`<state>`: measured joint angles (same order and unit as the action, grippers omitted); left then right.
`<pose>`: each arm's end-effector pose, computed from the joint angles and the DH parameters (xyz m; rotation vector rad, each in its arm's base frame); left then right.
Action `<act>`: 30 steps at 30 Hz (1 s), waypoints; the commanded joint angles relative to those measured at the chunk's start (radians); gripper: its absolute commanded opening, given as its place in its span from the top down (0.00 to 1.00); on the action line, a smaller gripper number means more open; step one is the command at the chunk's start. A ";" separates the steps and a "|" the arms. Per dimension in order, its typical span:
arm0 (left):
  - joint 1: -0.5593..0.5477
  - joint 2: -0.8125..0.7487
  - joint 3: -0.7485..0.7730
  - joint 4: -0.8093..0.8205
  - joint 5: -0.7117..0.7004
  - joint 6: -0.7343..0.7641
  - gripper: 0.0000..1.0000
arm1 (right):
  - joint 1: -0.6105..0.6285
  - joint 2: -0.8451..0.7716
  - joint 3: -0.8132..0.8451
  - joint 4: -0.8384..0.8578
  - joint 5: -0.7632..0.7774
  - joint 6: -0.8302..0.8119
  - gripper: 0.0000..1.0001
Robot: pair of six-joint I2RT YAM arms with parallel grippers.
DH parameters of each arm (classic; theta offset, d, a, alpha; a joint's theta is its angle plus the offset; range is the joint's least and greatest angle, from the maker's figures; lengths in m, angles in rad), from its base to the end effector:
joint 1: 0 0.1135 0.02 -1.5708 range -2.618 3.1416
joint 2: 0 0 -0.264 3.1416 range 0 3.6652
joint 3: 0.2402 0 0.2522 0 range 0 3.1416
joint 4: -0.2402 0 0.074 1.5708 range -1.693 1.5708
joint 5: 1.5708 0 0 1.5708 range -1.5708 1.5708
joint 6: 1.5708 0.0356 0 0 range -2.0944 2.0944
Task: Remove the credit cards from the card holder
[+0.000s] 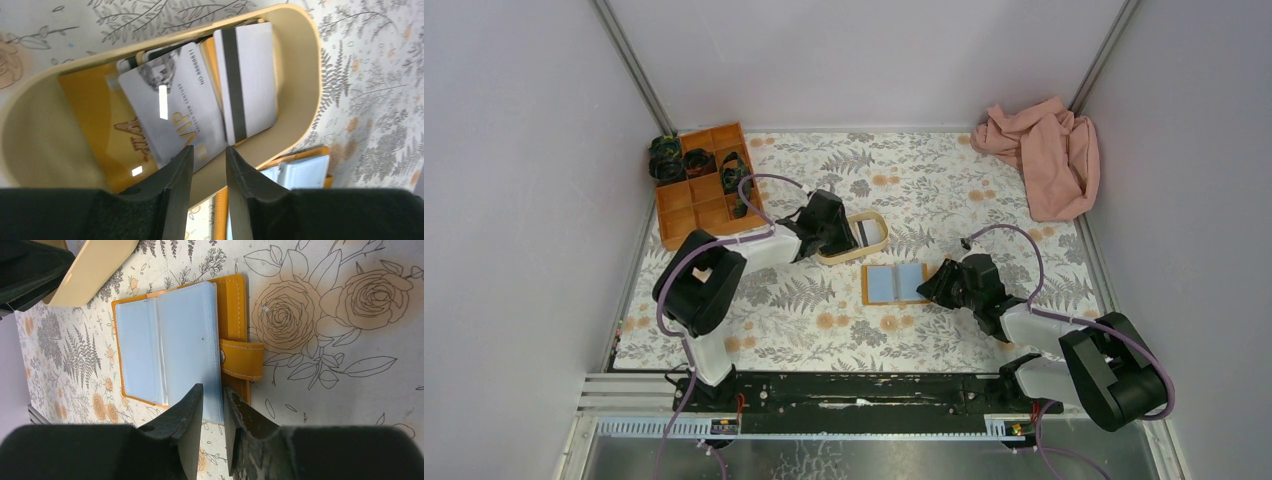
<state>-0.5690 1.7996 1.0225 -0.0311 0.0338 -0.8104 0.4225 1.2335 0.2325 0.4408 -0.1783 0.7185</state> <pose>0.3130 -0.2016 0.1624 -0.2833 2.4760 -0.6682 0.1868 0.0909 0.1308 0.2210 2.2346 0.8388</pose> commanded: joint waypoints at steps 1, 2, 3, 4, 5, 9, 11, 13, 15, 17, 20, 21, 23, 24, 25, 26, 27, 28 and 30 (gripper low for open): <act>-0.004 -0.051 0.010 -0.065 -0.053 0.054 0.63 | -0.001 0.020 0.004 -0.063 -0.015 -0.024 0.71; -0.003 -0.063 -0.002 -0.061 -0.055 0.054 0.63 | -0.002 0.018 0.005 -0.063 -0.014 -0.025 0.71; -0.004 -0.080 -0.017 -0.049 -0.055 0.054 0.63 | -0.002 0.018 0.004 -0.063 -0.015 -0.025 0.71; -0.003 -0.099 -0.039 -0.031 -0.051 0.055 0.63 | -0.001 0.017 0.003 -0.063 -0.015 -0.025 0.71; -0.003 -0.122 -0.063 -0.005 -0.047 0.056 0.63 | -0.001 0.017 0.004 -0.064 -0.015 -0.024 0.71; -0.005 -0.247 -0.186 0.139 -0.009 0.083 0.49 | -0.001 0.003 -0.003 -0.055 -0.024 -0.027 0.72; -0.006 -0.328 -0.239 0.194 -0.003 0.096 0.33 | -0.001 -0.004 -0.007 -0.044 -0.035 -0.035 0.73; -0.010 -0.409 -0.284 0.221 -0.006 0.118 0.22 | -0.001 -0.010 -0.007 -0.046 -0.032 -0.043 0.73; -0.010 -0.488 -0.325 0.234 -0.012 0.139 0.17 | -0.001 -0.019 -0.010 -0.048 -0.023 -0.049 0.73; -0.011 -0.573 -0.380 0.251 -0.036 0.137 0.16 | -0.001 -0.028 -0.014 -0.046 -0.016 -0.055 0.72; -0.011 -0.707 -0.497 0.306 -0.080 0.115 0.14 | -0.001 -0.038 -0.021 -0.030 -0.021 -0.071 0.67; -0.011 -0.764 -0.543 0.334 -0.090 0.104 0.10 | -0.001 -0.043 -0.021 -0.022 -0.029 -0.077 0.63; -0.011 -0.850 -0.632 0.389 -0.100 0.092 0.03 | -0.001 -0.067 -0.033 0.005 -0.039 -0.085 0.49; -0.011 -0.884 -0.670 0.409 -0.113 0.083 0.00 | 0.000 -0.091 -0.040 0.016 -0.039 -0.088 0.45; -0.011 -0.917 -0.704 0.420 -0.124 0.077 0.00 | 0.000 -0.117 -0.052 0.029 -0.039 -0.091 0.41; -0.011 -0.942 -0.731 0.420 -0.133 0.075 0.00 | 0.000 -0.156 -0.063 0.040 -0.036 -0.093 0.38; -0.011 -0.959 -0.755 0.418 -0.143 0.071 0.00 | 0.001 -0.189 -0.076 0.049 -0.032 -0.096 0.37; -0.011 -0.969 -0.781 0.419 -0.149 0.068 0.00 | 0.000 -0.217 -0.090 0.054 -0.026 -0.101 0.37; -0.011 -0.971 -0.807 0.418 -0.156 0.057 0.00 | 0.000 -0.258 -0.102 0.061 -0.023 -0.109 0.39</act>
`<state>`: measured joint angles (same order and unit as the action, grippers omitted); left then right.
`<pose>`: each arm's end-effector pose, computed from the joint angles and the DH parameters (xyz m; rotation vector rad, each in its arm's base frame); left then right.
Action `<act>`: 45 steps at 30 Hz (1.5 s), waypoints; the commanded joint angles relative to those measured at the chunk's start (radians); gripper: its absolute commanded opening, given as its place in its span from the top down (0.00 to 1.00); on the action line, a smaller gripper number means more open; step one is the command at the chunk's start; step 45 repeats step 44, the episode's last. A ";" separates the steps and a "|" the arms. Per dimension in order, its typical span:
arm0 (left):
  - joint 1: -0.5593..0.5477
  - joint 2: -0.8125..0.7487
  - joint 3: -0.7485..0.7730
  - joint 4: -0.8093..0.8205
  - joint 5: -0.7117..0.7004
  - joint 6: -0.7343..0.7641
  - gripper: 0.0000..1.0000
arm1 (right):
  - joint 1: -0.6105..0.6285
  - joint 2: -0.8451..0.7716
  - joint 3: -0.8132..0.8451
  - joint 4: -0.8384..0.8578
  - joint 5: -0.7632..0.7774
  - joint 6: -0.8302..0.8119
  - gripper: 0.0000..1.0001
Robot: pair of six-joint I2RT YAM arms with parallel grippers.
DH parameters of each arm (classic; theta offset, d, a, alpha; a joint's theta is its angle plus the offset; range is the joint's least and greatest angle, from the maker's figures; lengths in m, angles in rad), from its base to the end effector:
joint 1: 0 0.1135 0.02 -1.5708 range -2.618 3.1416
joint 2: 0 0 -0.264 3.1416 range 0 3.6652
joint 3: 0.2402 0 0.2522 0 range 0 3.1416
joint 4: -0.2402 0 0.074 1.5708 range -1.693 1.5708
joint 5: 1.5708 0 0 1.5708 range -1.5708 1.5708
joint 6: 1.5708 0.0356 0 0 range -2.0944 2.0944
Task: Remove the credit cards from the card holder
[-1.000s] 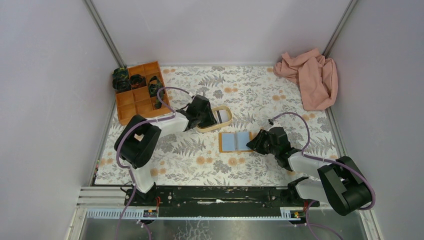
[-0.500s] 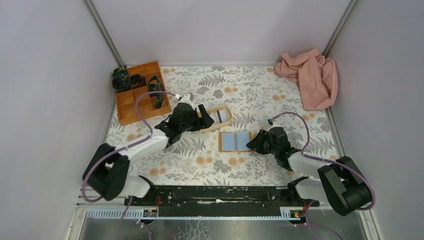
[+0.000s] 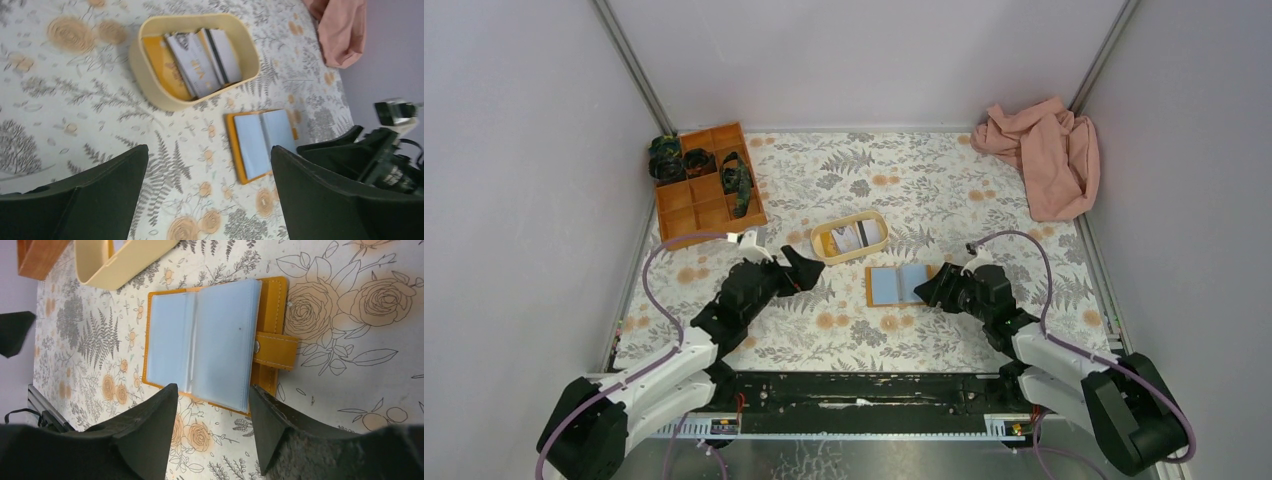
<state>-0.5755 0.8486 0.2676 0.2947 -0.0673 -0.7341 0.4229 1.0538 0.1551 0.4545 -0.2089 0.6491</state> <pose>0.1592 -0.1004 0.1964 -0.2027 1.9329 -0.8332 0.1677 0.0836 0.1419 0.0996 2.1182 0.8731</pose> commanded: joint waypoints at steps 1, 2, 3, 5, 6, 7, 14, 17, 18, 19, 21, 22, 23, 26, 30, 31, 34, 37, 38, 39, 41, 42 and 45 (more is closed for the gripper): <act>-0.005 -0.016 -0.064 0.094 -0.055 -0.025 0.00 | -0.001 -0.093 -0.029 0.051 0.001 -0.042 0.39; -0.005 -0.012 -0.077 0.100 -0.053 -0.032 0.00 | 0.001 -0.104 -0.035 0.060 -0.007 -0.043 0.40; -0.004 -0.007 -0.092 0.114 -0.053 -0.040 0.00 | 0.001 -0.115 -0.043 0.075 -0.018 -0.043 0.42; -0.006 -0.002 -0.131 0.151 -0.066 -0.057 0.00 | 0.001 -0.142 -0.058 0.107 -0.032 -0.043 0.47; -0.007 -0.005 -0.155 0.175 -0.080 -0.063 0.00 | 0.002 -0.156 -0.064 0.116 -0.033 -0.043 0.50; -0.009 -0.005 -0.181 0.209 -0.106 -0.057 0.00 | 0.001 -0.170 -0.070 0.123 -0.034 -0.044 0.53; -0.010 0.056 -0.291 0.398 -0.182 0.004 0.00 | 0.003 -0.187 -0.078 0.127 -0.040 -0.055 0.67; -0.013 0.061 -0.324 0.499 -0.177 0.019 0.05 | 0.003 -0.180 -0.078 0.134 -0.040 -0.054 0.61; -0.014 0.061 -0.332 0.511 -0.191 0.012 0.05 | 0.002 -0.179 -0.079 0.134 -0.039 -0.053 0.59; -0.014 0.062 -0.330 0.498 -0.207 0.002 0.05 | 0.002 -0.179 -0.080 0.132 -0.036 -0.054 0.58; -0.016 0.063 -0.329 0.469 -0.244 -0.020 0.05 | 0.003 -0.184 -0.081 0.125 -0.026 -0.055 0.57; -0.017 0.061 -0.328 0.462 -0.252 -0.025 0.05 | 0.003 -0.187 -0.081 0.122 -0.023 -0.056 0.57; -0.017 0.060 -0.326 0.456 -0.257 -0.028 0.05 | 0.002 -0.187 -0.080 0.119 -0.017 -0.057 0.57; -0.018 0.064 -0.324 0.455 -0.253 -0.025 0.06 | 0.003 -0.183 -0.078 0.114 -0.018 -0.058 0.56; -0.018 0.073 -0.322 0.460 -0.255 -0.028 0.07 | 0.004 -0.183 -0.078 0.113 -0.017 -0.060 0.56; -0.018 0.075 -0.323 0.461 -0.256 -0.028 0.07 | 0.003 -0.182 -0.078 0.113 -0.017 -0.059 0.56; -0.018 0.074 -0.322 0.461 -0.255 -0.028 0.08 | 0.003 -0.180 -0.077 0.114 -0.018 -0.058 0.56; -0.018 0.074 -0.324 0.462 -0.253 -0.027 0.08 | 0.003 -0.178 -0.077 0.113 -0.017 -0.057 0.56; -0.018 0.074 -0.324 0.462 -0.254 -0.027 0.08 | 0.003 -0.177 -0.077 0.112 -0.017 -0.057 0.56; -0.018 0.076 -0.324 0.461 -0.257 -0.028 0.08 | 0.003 -0.178 -0.077 0.110 -0.015 -0.057 0.56; -0.018 0.075 -0.323 0.456 -0.259 -0.031 0.09 | 0.003 -0.178 -0.074 0.099 -0.007 -0.057 0.55; -0.017 0.075 -0.322 0.457 -0.258 -0.030 0.09 | 0.003 -0.178 -0.071 0.094 -0.004 -0.058 0.55; -0.018 0.075 -0.324 0.457 -0.260 -0.032 0.10 | 0.003 -0.179 -0.072 0.091 -0.001 -0.059 0.55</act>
